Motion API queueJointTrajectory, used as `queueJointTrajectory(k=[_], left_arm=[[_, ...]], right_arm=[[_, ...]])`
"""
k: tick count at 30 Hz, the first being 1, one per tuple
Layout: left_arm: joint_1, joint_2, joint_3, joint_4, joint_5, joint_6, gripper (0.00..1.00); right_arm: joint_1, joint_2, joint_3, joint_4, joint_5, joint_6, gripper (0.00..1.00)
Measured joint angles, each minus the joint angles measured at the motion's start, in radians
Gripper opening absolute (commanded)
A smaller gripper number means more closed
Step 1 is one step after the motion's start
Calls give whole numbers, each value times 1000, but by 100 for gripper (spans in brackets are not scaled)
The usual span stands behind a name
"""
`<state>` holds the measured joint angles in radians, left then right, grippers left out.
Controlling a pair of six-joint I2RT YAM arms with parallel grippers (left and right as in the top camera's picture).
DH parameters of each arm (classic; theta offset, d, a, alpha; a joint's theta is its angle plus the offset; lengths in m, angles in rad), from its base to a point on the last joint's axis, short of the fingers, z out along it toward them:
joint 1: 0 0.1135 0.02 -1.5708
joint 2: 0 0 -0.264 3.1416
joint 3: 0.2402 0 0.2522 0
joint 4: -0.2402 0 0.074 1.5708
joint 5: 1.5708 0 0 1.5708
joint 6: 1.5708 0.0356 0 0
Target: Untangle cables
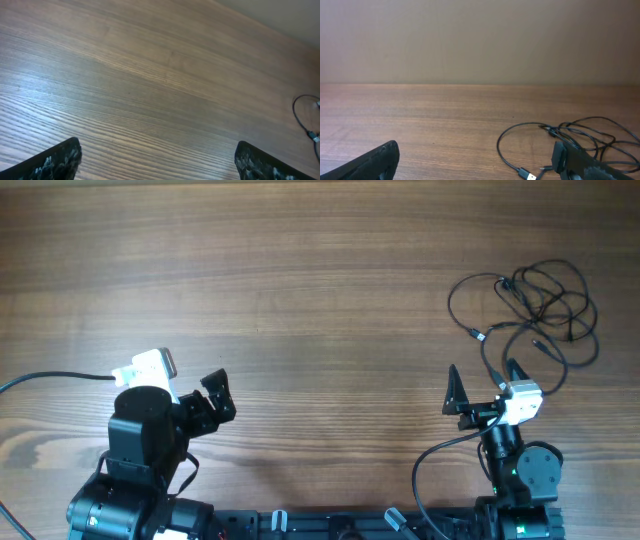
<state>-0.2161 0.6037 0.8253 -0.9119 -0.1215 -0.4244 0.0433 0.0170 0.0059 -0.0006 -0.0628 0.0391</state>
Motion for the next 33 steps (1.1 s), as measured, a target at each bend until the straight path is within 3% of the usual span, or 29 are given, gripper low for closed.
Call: queueJointTrajectory(k=[13,24,33], left_arm=[[20,-34,-25,25,-13,11,100],[187,-355,-423,406,67,19,100],[232,-560,-676,698,133,19,100]], right_arm=[[0,0,0,0,0,0,100],[0,0,0,0,0,0,100],[0,-1,0,0,0,0,100]])
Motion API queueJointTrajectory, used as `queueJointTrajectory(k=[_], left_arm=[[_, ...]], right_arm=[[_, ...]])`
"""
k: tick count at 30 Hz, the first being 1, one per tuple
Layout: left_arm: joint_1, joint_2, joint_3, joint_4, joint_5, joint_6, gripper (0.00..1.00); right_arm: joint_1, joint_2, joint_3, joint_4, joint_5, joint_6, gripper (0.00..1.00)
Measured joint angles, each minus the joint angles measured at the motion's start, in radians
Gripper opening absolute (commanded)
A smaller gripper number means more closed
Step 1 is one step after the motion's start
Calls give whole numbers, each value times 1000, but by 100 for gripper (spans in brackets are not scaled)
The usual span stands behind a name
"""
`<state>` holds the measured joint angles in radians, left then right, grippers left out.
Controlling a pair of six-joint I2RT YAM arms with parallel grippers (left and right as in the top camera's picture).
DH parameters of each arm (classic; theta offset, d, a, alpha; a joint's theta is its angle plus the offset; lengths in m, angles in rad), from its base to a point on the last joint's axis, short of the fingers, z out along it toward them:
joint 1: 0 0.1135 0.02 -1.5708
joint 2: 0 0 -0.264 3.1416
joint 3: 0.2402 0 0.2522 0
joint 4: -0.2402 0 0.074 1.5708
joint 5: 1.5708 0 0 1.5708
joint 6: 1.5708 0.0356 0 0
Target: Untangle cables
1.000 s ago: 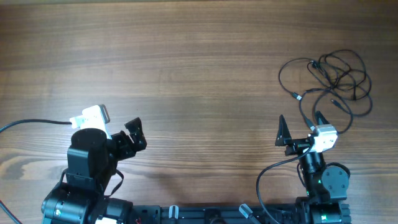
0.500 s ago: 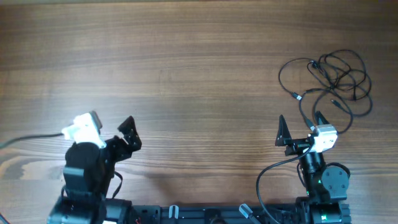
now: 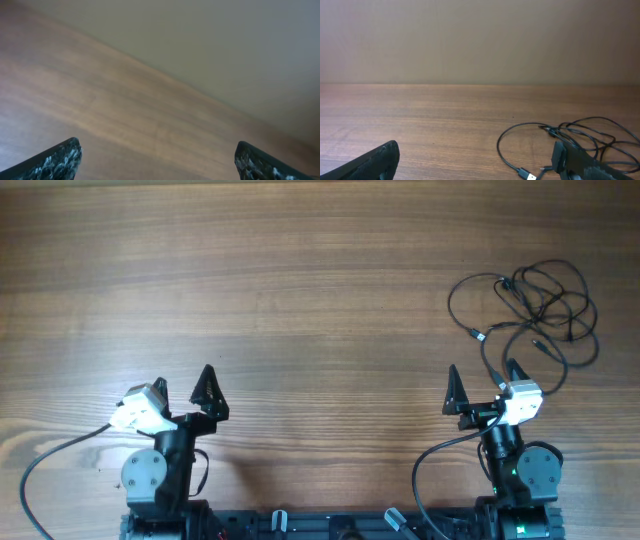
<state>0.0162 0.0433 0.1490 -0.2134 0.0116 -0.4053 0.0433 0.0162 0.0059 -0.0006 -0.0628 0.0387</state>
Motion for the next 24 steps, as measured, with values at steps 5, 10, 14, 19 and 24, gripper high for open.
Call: queueJointTrajectory(k=[5,10,14,19,24], left_arm=[[0,-28,-66,181,4,0,100],[0,-30,-129,323,6,20,100],[0,-30,-135,334,6,74,100],[-2,-30,-137,217,10,136,100],[-2,-30,-138,142,18,161,100]], right_arm=[[0,0,0,0,0,0,100],[0,0,0,0,0,0,100],[0,0,0,0,0,0,100],[0,0,0,0,0,0,100],[0,0,0,0,0,0,100]])
